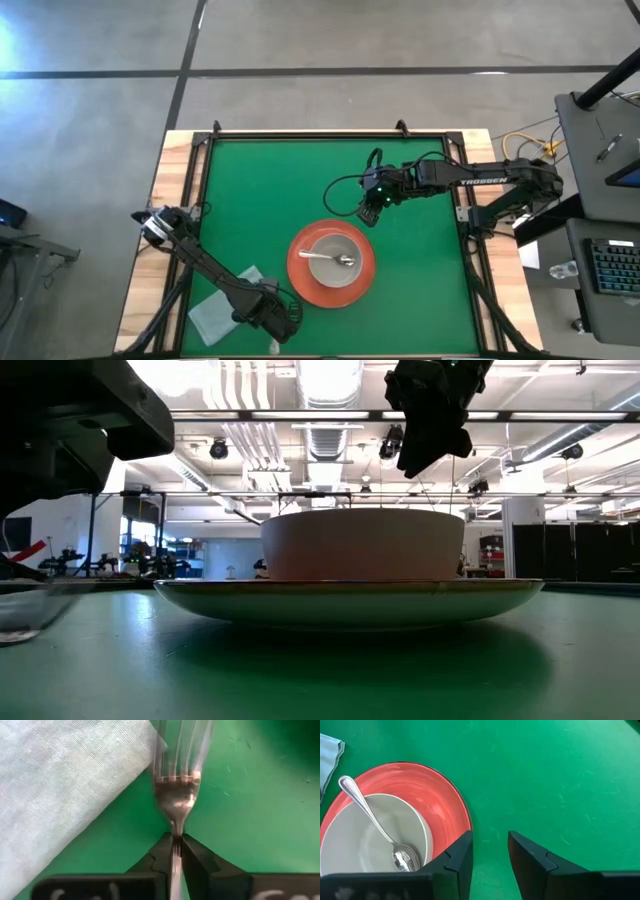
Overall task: Set table place
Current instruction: Put the silver fork to the right of the orange plate
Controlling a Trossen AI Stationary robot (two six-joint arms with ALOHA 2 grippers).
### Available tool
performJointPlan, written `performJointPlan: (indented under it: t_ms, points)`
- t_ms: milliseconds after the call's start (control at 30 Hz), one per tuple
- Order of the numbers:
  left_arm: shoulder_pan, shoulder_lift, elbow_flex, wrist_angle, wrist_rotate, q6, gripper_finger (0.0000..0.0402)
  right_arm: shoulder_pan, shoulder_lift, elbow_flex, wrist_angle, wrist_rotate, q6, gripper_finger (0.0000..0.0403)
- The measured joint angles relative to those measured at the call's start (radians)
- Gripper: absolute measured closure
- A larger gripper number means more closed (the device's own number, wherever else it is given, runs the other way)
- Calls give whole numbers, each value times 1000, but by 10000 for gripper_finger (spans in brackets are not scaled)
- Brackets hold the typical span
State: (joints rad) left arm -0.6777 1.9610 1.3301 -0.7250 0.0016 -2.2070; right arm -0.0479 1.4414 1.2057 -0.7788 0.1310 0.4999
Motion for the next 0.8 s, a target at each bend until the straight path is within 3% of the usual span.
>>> performJointPlan:
  t_ms: [200, 500, 733, 800]
  points:
    - [0, -1, -7, -2, -27, 14, 397, 0, 0, 0, -1, -3, 0, 301]
    - [4, -85, -12, -26, -314, 23, 400, 2, 0, 0, -4, -3, 5, 310]
    - [2, -192, -12, -157, -360, 25, 401, 8, 0, 0, -28, -7, 6, 312]
    - [-7, -230, -14, -171, -419, 25, 401, 12, 0, 0, -37, -7, 12, 313]
